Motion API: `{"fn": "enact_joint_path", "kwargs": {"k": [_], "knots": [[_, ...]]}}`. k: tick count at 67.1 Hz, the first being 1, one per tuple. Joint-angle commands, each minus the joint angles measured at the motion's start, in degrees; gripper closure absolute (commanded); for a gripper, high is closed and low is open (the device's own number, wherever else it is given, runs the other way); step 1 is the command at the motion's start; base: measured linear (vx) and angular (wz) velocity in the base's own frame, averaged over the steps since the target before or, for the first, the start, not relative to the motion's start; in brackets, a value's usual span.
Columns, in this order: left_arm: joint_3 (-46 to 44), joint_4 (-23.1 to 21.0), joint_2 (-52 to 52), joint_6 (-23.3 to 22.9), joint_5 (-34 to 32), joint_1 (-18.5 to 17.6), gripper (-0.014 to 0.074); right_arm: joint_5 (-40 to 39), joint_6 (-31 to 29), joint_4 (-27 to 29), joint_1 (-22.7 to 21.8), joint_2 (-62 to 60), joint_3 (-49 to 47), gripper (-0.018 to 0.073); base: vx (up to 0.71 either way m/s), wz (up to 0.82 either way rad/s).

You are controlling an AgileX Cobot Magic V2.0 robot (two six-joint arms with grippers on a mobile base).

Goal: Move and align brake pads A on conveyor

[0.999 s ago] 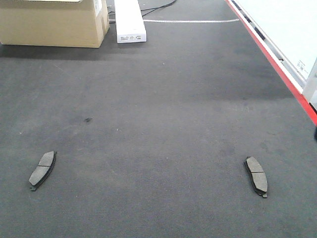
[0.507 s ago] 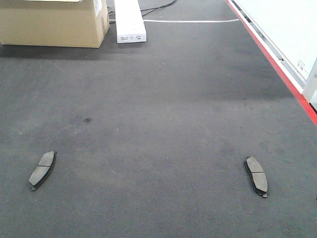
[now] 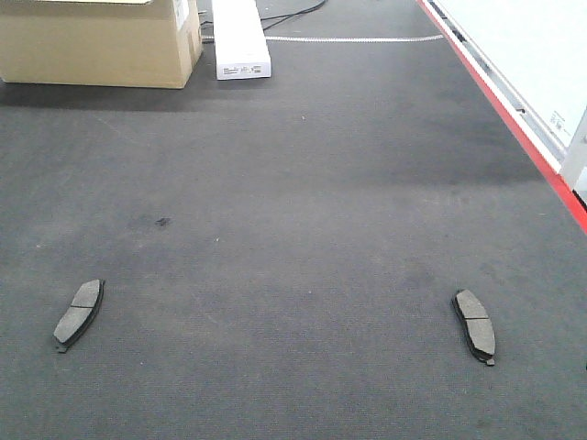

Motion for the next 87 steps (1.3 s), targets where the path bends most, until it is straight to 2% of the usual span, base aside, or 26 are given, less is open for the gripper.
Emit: {"fn": "enact_joint_path", "kwargs": {"k": [1, 47, 87], "knots": [[-1.14, 0.15, 0.46, -0.66, -4.44, 0.03, 0.0062, -4.58, -0.05, 0.22, -0.04, 0.47, -1.48, -0.0017, 0.00, 0.00], [-1.14, 0.15, 0.46, -0.66, -4.44, 0.03, 0.0062, -4.58, -0.05, 0.22, -0.04, 0.47, -1.48, -0.0017, -0.04, 0.01], [-1.14, 0.15, 0.46, -0.66, -4.44, 0.03, 0.0062, -4.42, -0.05, 0.22, -0.04, 0.47, -1.48, -0.0017, -0.34, -0.11]]}}
